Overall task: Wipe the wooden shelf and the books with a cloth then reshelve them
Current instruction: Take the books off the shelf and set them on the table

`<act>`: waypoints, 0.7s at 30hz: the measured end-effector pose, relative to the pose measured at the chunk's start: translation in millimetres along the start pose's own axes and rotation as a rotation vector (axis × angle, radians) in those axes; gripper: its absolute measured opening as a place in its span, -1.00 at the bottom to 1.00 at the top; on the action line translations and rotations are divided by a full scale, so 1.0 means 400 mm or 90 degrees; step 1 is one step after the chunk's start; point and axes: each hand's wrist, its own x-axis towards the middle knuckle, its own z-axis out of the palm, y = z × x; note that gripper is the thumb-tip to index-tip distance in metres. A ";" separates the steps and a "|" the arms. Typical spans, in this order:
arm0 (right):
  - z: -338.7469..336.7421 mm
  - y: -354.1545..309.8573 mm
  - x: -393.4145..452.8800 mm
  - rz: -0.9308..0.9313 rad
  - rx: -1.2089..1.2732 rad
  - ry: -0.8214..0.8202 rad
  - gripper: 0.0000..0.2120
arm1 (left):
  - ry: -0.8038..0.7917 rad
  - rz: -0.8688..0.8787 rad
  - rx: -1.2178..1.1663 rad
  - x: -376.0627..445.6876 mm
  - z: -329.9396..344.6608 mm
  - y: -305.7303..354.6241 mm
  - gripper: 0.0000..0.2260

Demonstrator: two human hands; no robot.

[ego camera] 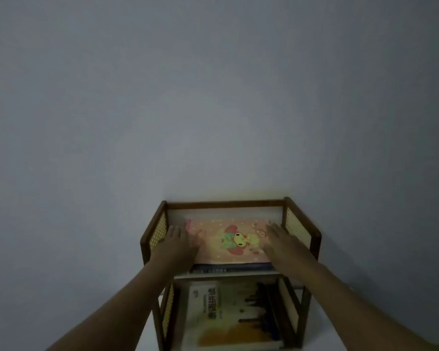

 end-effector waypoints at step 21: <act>0.034 -0.022 0.055 0.268 0.370 0.048 -0.91 | -0.037 -0.146 -0.380 0.044 0.028 -0.005 -0.85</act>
